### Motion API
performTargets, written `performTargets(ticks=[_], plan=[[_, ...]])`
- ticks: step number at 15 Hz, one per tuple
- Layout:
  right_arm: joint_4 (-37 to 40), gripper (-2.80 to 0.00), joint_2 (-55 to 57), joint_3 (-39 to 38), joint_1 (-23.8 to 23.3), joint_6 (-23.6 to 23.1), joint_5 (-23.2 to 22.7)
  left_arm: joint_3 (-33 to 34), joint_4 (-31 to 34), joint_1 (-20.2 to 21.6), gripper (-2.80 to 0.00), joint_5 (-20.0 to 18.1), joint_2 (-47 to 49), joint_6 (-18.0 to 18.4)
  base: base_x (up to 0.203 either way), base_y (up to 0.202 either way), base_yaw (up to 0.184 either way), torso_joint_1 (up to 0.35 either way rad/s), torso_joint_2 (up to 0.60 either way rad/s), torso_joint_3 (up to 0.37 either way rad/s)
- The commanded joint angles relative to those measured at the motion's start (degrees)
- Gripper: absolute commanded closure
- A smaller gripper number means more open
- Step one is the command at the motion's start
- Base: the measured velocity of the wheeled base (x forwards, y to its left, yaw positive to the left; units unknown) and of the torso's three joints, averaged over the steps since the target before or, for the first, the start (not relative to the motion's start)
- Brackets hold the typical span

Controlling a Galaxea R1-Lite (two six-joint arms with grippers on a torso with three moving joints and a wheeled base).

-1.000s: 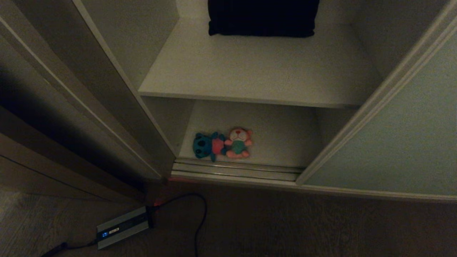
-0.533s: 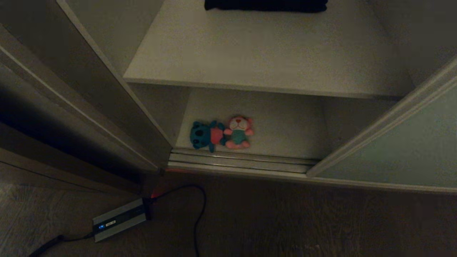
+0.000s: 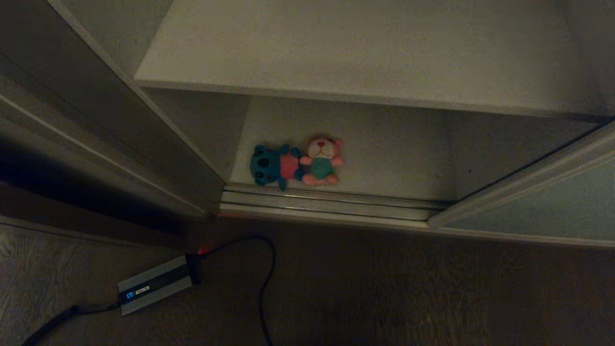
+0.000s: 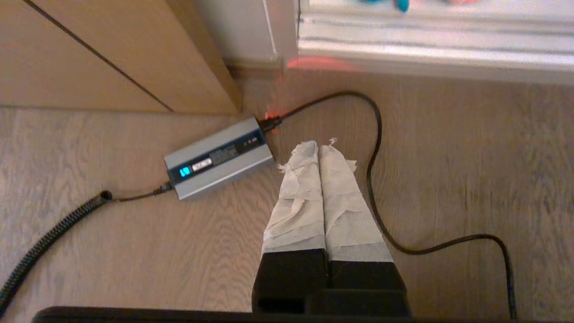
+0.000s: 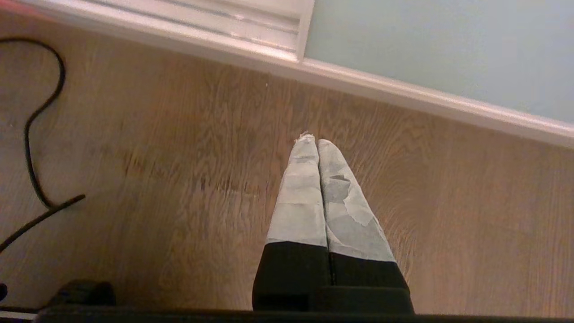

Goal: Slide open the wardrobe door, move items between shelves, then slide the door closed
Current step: Open the door

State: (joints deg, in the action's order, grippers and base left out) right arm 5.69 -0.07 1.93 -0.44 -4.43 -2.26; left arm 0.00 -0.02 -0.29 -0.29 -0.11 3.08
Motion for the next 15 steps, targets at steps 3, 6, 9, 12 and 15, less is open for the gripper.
performTargets(ticks=[3, 6, 9, 12, 15], plan=[[0.02, 0.0, -0.01, 0.01, 0.0, -0.06, -0.03, 0.0, -0.07, 0.03, 0.0, -0.06, 0.2, -0.01, 0.0, 0.0, 0.0, 0.0, 0.0, -0.199], [0.02, 0.0, -0.01, 0.01, 0.0, -0.06, -0.03, -0.06, -0.06, -0.05, 0.0, -0.05, 0.2, -0.08, 0.0, 0.0, 0.0, 0.005, 0.01, -0.192], [0.02, 0.0, -0.01, 0.01, 0.0, -0.06, -0.03, 0.0, -0.07, 0.01, 0.0, 0.01, 0.2, -0.1, 0.0, 0.0, 0.0, 0.003, 0.0, -0.198], [0.02, 0.0, -0.01, -0.08, 0.0, -0.06, -0.03, 0.0, -0.07, 0.03, 0.0, 0.12, 0.2, -0.18, 0.0, 0.0, 0.0, 0.005, 0.0, -0.198], [0.02, 0.0, -0.01, 0.01, 0.0, -0.06, -0.03, 0.0, -0.07, 0.02, 0.0, 0.2, 0.2, -0.53, 0.0, 0.0, 0.0, 0.002, 0.0, -0.199]])
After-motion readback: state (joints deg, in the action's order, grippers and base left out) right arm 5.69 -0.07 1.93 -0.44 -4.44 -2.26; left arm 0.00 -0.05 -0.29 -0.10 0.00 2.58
